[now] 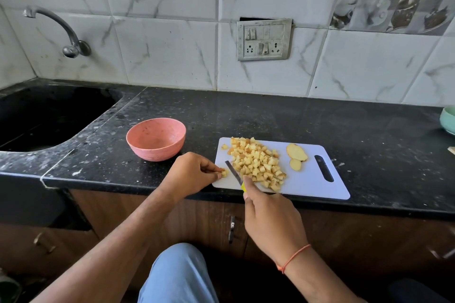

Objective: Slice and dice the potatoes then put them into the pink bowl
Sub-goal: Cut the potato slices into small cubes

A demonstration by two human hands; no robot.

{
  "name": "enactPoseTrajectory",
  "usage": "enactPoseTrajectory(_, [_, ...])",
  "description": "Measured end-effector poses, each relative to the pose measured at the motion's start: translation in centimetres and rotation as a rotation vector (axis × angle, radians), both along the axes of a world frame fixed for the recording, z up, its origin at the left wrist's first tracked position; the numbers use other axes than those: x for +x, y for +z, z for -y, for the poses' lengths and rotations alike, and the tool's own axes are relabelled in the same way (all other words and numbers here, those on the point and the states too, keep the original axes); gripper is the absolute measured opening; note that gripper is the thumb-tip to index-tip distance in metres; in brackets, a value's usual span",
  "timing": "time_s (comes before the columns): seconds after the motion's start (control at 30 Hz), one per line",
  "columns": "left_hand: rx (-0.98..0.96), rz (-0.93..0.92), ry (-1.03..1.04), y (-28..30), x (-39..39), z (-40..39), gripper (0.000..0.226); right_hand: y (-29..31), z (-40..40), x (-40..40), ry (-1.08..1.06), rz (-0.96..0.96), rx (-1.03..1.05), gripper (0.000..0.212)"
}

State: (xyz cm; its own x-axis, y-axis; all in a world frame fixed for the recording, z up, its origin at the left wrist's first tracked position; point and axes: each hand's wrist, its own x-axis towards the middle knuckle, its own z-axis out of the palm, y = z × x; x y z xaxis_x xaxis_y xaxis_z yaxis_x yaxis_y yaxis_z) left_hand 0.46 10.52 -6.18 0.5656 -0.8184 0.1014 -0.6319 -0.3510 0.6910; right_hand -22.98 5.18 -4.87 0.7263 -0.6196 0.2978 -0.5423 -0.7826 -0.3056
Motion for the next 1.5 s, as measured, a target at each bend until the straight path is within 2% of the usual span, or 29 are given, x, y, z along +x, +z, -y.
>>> enactPoseTrajectory(0.33, [0.021, -0.014, 0.043, 0.4, -0.4, 0.3, 0.004, -0.7, -1.5, 0.9, 0.001, -0.189, -0.193, 0.062])
enactPoseTrajectory(0.53, [0.062, -0.031, 0.071, 0.4, -0.2, 0.7, 0.006, 0.1, -2.1, 1.4, 0.011, -0.318, -0.201, 0.071])
enactPoseTrajectory(0.8, [0.083, -0.018, 0.101, 0.5, -0.2, 1.0, 0.008, -0.3, -0.8, 2.5, 0.063, -0.338, -0.221, 0.069])
enactPoseTrajectory(1.03, [0.068, -0.016, 0.1, 0.3, -0.3, 1.0, 0.008, -0.1, 0.8, -1.6, 0.109, -0.335, -0.23, 0.067])
enactPoseTrajectory(1.13, [0.068, -0.018, 0.095, 0.2, -0.2, 1.0, 0.008, -0.1, 2.8, -2.7, 0.067, -0.239, -0.151, 0.052])
enactPoseTrajectory(1.27, [0.07, -0.019, 0.086, 0.3, -0.2, 1.0, 0.01, 0.2, 6.6, -2.9, 0.033, 0.168, 0.12, 0.044])
enactPoseTrajectory(1.33, [0.044, -0.008, 0.082, 0.4, -0.2, 1.0, 0.02, 0.2, 8.7, -3.3, -0.01, 0.31, 0.216, 0.04])
enactPoseTrajectory(1.43, [0.058, 0.007, 0.075, 0.8, 0.1, 1.2, 0.038, 0.4, 12.7, -4.5, -0.087, 0.409, 0.258, 0.037])
enactPoseTrajectory(1.5, [0.107, 0.026, 0.051, 1.2, 0.2, 1.4, 0.035, 0.5, 15.1, -5.5, -0.109, 0.444, 0.262, 0.036])
